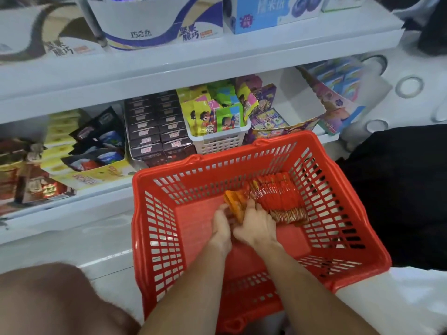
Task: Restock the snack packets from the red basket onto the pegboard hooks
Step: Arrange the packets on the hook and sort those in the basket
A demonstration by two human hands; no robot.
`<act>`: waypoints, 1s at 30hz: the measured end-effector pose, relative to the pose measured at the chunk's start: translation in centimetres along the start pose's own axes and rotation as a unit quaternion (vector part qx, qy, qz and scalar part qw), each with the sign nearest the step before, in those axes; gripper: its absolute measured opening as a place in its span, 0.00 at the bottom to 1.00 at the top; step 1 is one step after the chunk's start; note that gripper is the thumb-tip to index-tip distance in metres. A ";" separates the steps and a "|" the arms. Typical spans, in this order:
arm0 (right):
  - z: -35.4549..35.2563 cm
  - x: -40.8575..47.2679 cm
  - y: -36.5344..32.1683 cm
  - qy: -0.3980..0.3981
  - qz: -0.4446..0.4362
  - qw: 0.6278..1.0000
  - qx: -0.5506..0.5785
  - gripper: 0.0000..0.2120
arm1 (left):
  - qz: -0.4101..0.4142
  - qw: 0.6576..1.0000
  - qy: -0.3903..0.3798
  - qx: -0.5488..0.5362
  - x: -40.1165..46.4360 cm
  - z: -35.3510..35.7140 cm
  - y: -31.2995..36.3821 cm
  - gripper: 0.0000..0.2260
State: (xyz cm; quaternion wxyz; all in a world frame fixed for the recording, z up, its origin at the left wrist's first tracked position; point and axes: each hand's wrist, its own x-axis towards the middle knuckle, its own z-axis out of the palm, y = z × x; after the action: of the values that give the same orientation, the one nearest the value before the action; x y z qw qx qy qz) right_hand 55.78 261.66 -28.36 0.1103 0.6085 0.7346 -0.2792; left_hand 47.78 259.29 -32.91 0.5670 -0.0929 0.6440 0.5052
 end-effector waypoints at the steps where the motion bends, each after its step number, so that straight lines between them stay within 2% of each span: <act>1: 0.1 0.1 0.0 -0.003 0.004 1.000 -0.006 0.31 | -0.006 1.000 0.006 -0.006 0.1 0.0 0.0 0.18; 5: 0.3 0.6 -0.1 0.036 -0.008 0.994 -0.103 0.17 | -0.053 0.998 -0.022 0.023 -0.7 0.3 0.4 0.26; 7: 0.3 0.9 0.1 0.047 -0.003 0.993 -0.108 0.16 | -0.059 0.998 -0.017 0.026 -0.4 0.2 0.4 0.24; 9: 0.2 1.0 0.3 0.054 0.010 0.996 -0.073 0.16 | -0.041 0.999 0.013 0.031 0.3 -0.3 0.4 0.18; 12: 0.1 1.2 0.3 0.057 0.055 0.995 0.062 0.20 | -0.012 0.997 0.064 0.038 1.1 -1.4 0.6 0.08; 14: -0.5 1.0 0.1 0.057 0.077 0.976 0.194 0.17 | -0.014 0.998 0.038 0.041 -0.2 -2.0 1.5 0.09; 16: -2.1 -0.3 -0.2 0.030 0.096 0.936 0.336 0.12 | -0.026 0.999 -0.036 0.010 -3.3 -2.2 3.3 0.12; 18: -4.7 -3.2 -0.7 -0.030 0.113 0.872 0.476 0.13 | -0.042 0.993 -0.106 -0.022 -7.6 -2.3 5.8 0.14; 21: -11.2 -9.8 -2.5 -0.056 0.121 0.811 0.570 0.20 | -0.089 0.978 -0.187 -0.011 -17.2 -2.3 10.6 0.18; 24: -20.5 -16.7 -5.2 -0.027 0.115 0.778 0.616 0.24 | -0.119 0.968 -0.223 -0.007 -27.1 -1.4 16.3 0.17; 27: -31.6 -23.6 -8.8 0.007 0.081 0.781 0.619 0.20 | -0.131 0.960 -0.248 -0.017 -37.7 0.9 23.9 0.17; 30: -45.8 -30.3 -13.8 0.086 0.027 0.813 0.575 0.13 | -0.100 0.950 -0.294 -0.021 -49.7 4.5 33.9 0.18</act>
State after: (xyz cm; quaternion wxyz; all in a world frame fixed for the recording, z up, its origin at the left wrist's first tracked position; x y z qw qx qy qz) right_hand 57.84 259.91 28.20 -0.3156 0.6021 0.4298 -0.5943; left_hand 44.05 256.19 27.24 0.7767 -0.0164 0.4257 0.4640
